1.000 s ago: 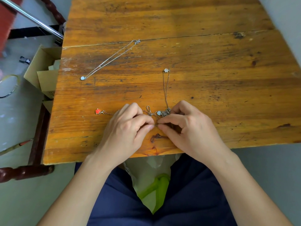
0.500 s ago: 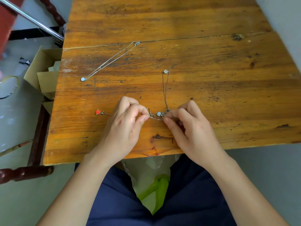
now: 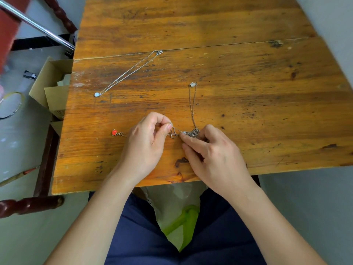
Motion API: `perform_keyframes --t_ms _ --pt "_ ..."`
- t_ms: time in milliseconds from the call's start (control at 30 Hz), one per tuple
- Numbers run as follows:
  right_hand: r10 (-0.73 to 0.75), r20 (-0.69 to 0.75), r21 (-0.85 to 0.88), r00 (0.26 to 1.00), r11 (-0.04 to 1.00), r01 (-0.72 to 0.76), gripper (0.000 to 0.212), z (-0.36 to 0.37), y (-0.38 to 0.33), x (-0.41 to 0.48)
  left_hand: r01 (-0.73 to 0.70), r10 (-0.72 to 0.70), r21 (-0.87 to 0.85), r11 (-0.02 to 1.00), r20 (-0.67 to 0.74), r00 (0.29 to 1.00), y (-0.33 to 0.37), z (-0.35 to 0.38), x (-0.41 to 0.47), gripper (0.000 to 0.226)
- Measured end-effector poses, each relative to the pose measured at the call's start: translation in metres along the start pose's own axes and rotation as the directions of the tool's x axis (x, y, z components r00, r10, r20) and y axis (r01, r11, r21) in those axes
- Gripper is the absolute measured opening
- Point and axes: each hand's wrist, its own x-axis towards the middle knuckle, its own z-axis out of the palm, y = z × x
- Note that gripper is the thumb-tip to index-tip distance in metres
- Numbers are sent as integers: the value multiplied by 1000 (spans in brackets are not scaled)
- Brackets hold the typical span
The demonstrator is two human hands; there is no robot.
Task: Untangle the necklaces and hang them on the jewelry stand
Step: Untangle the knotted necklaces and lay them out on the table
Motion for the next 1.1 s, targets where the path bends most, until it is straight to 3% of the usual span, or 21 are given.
perform_keyframes --t_ms 200,700,900,1100 --pt "-95 72 -34 993 995 97 30 -15 12 -15 -52 57 113 992 -45 997 -9 -4 0 3" --pt "-87 82 -104 993 990 96 38 -14 -1 -14 -86 98 115 990 -97 990 -9 2 -3 4" --pt "-79 72 -106 994 991 86 32 -24 9 -27 -136 163 220 966 -110 980 -11 -4 -3 4" --pt "-60 64 -124 996 990 67 29 -39 29 -42 -159 188 206 966 -130 974 -14 -2 -4 3"
